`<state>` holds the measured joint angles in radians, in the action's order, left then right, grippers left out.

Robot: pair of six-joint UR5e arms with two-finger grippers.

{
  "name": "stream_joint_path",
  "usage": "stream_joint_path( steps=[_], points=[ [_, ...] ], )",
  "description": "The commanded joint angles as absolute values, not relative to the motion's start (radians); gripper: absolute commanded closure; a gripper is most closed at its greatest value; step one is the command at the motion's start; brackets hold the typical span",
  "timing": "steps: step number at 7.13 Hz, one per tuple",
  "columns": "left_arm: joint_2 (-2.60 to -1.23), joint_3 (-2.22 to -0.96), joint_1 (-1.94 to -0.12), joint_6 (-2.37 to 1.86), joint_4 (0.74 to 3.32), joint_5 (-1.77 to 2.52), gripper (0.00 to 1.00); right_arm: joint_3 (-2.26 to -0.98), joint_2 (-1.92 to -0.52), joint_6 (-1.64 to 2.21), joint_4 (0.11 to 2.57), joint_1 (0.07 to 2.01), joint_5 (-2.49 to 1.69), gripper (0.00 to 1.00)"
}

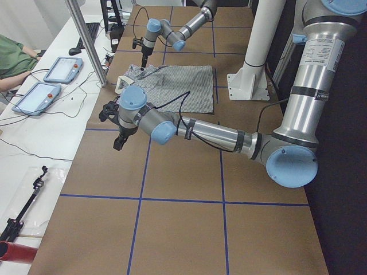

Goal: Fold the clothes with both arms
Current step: 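Grasp the sleeve with the right gripper and fold it inward over the chest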

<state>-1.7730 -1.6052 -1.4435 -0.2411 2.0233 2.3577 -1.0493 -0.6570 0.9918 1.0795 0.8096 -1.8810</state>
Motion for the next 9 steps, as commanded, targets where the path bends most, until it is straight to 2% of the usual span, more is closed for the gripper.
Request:
stream_joint_path(
  steps=[1,3,4,8,9],
  points=[
    [-1.778,-1.624,-1.443,-0.268,2.023,2.358,0.0,-1.06,-0.71,0.992,1.075,0.831,-1.948,0.0],
    [-1.781,-1.635,-1.443,-0.282,2.023,2.358,0.0,-1.06,-0.741,0.991,1.075,0.821,-1.954,0.0],
    [-1.781,-1.635,-1.443,-0.282,2.023,2.358,0.0,-1.057,-0.739,0.989,1.075,0.812,-1.954,0.03],
    [-1.784,-1.634,-1.443,-0.282,2.022,2.358,0.0,-1.055,-0.738,0.982,1.077,0.802,-1.98,0.96],
    [-1.784,-1.634,-1.443,-0.282,2.022,2.358,0.0,-1.055,-0.736,0.979,1.077,0.802,-1.982,1.0]
  ],
)
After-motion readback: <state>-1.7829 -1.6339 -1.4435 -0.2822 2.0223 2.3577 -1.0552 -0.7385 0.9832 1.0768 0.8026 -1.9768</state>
